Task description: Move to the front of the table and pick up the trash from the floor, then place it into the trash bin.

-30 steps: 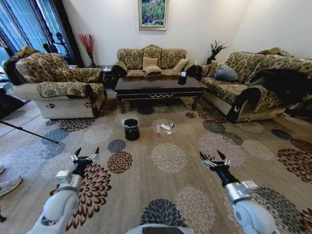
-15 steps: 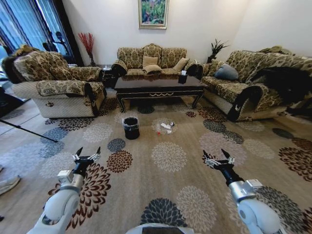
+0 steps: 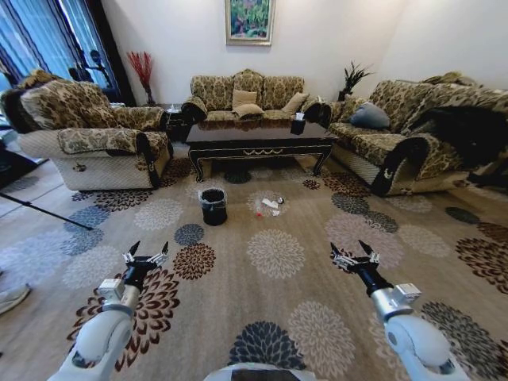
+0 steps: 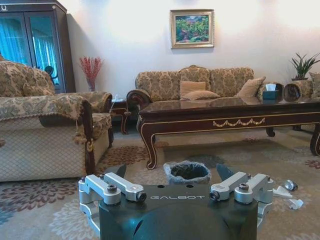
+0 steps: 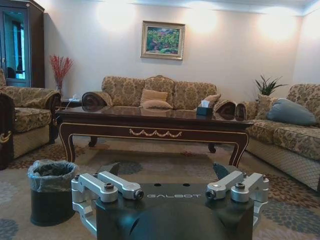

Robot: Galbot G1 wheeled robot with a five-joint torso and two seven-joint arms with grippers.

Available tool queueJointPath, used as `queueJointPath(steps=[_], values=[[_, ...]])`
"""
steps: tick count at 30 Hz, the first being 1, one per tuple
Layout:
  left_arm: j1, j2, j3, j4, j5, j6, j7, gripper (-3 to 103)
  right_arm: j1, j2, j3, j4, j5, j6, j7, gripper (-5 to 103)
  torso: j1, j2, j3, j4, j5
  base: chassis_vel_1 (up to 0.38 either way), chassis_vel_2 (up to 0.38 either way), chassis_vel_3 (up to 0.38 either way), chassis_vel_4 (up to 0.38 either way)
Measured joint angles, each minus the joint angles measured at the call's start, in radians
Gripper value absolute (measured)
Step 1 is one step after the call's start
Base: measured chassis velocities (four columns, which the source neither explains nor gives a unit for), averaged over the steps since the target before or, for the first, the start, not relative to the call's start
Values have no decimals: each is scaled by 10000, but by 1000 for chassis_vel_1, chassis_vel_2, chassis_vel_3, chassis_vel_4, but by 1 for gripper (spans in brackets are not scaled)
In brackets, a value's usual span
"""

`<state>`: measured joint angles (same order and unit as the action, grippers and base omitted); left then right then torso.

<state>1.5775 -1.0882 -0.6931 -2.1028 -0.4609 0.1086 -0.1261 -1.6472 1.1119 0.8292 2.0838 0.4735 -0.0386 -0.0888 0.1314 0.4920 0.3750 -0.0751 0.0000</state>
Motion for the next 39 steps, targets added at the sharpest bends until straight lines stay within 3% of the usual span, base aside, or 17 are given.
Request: queueJointPath(steps=[39], values=[[100,-190,-211,10,-3,-48,7,100,-148,192,-214,-112,-150,90,90,100,-578,-1593,-1014,1,0,0,0,0,0]])
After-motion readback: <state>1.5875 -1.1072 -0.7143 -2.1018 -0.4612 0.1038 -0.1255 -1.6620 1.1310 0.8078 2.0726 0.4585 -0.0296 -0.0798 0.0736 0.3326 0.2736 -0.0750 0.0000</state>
